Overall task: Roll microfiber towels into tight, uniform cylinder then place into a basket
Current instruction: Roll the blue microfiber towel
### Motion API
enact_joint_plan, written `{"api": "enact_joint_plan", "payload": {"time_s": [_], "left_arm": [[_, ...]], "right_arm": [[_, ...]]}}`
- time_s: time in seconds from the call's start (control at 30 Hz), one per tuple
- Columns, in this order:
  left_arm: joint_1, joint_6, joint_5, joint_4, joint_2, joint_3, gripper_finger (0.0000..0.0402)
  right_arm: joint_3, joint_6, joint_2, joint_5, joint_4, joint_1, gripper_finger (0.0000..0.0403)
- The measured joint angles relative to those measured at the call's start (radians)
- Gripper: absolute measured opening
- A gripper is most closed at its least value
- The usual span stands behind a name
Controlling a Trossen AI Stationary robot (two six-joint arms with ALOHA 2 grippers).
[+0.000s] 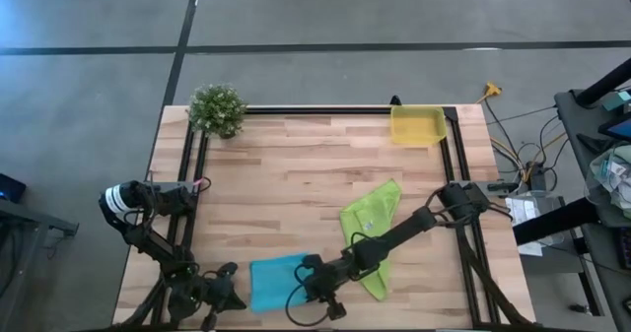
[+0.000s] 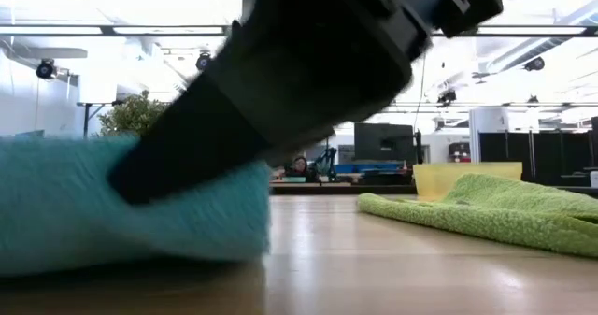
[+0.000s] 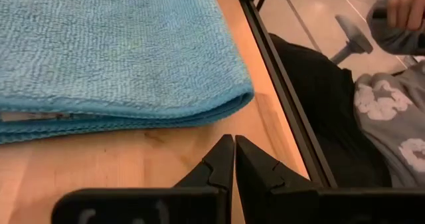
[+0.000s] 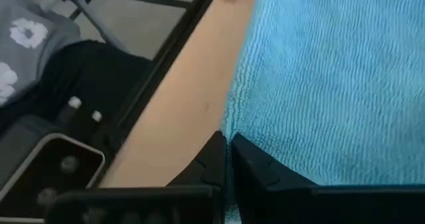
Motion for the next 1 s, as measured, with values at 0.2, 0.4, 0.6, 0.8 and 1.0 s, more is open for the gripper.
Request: {"api": "enact_joint_plan", "payload": {"time_s": [0.2,0.4,0.6,0.8,1.0], "left_arm": [[-0.001,0.046,0.001,0.000,0.000,0.004,0.0000],[-0.012,0.344,-0.005,0.003,-0.019,0.040,0.0000],[-0.019,0.555,-0.040,0.003,-0.057,0.070,0.0000],[-0.018,0.608,-0.062,0.001,-0.081,0.105,0.0006],[-0.006,0.793,-0.080,-0.105,-0.082,0.176,0.0060]], "right_arm": [[0.009,0.065,-0.003,0.003,-0.006,-0.012,0.0009],[0.008,0.121,0.007,0.017,-0.045,-0.033,0.0009],[0.007,0.173,0.020,0.017,-0.044,-0.043,0.0009],[0.006,0.241,0.020,0.017,-0.040,-0.051,0.0009],[0.006,0.315,0.020,0.009,-0.038,-0.059,0.0009]]}}
